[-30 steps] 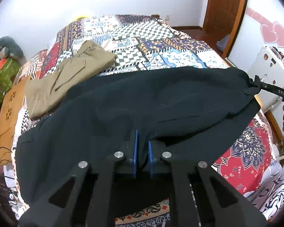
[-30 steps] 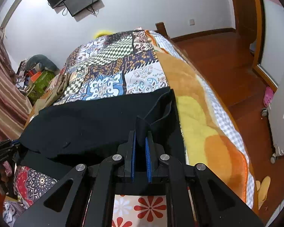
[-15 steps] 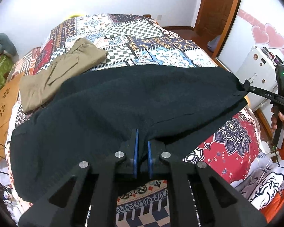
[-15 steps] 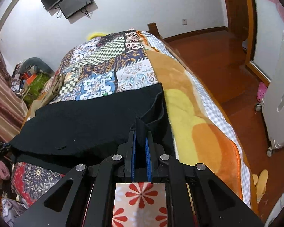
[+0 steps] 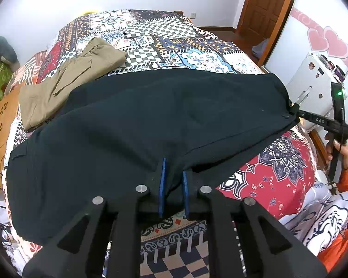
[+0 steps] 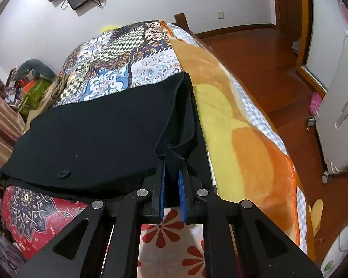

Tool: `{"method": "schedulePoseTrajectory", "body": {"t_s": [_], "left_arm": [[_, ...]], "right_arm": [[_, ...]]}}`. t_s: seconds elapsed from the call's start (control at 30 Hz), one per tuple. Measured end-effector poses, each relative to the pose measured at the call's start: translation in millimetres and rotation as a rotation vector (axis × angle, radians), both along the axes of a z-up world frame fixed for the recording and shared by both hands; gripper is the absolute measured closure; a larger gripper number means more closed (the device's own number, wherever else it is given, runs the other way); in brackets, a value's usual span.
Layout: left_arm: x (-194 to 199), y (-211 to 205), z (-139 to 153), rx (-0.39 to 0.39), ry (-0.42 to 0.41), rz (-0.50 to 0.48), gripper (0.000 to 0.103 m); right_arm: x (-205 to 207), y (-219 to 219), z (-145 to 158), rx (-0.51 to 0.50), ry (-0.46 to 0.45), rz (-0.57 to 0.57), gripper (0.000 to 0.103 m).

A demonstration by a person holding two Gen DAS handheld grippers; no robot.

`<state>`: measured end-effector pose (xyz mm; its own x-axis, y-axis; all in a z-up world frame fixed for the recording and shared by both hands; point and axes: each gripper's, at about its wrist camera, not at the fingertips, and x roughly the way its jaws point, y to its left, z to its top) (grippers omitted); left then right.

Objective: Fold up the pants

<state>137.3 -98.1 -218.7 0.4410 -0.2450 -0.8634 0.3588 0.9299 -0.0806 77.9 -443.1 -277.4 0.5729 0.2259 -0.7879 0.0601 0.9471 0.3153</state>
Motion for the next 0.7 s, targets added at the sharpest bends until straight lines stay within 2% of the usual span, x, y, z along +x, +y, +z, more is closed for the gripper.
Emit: {"method": "schedulePoseTrajectory", "body": {"t_s": [0.27, 0.37, 0.47, 0.57, 0.7], "left_arm": [[-12, 12, 28, -0.058, -0.034, 0.022, 0.082], [-16, 20, 43, -0.08, -0.068, 0.045, 0.082], [-15, 27, 51, -0.072, -0.104, 0.06, 0.075], [-6, 33, 49, -0.059, -0.112, 0.088, 0.069], [13, 36, 31, -0.05, -0.066, 0.107, 0.069]], "right_arm": [[-6, -7, 0, -0.009, 0.018, -0.014, 0.09], [-9, -8, 2, -0.057, 0.03, -0.023, 0.083], [-15, -11, 8, -0.082, 0.034, -0.027, 0.083], [-19, -14, 18, -0.134, 0.03, -0.05, 0.083], [-16, -11, 37, -0.094, -0.029, -0.04, 0.079]]}}
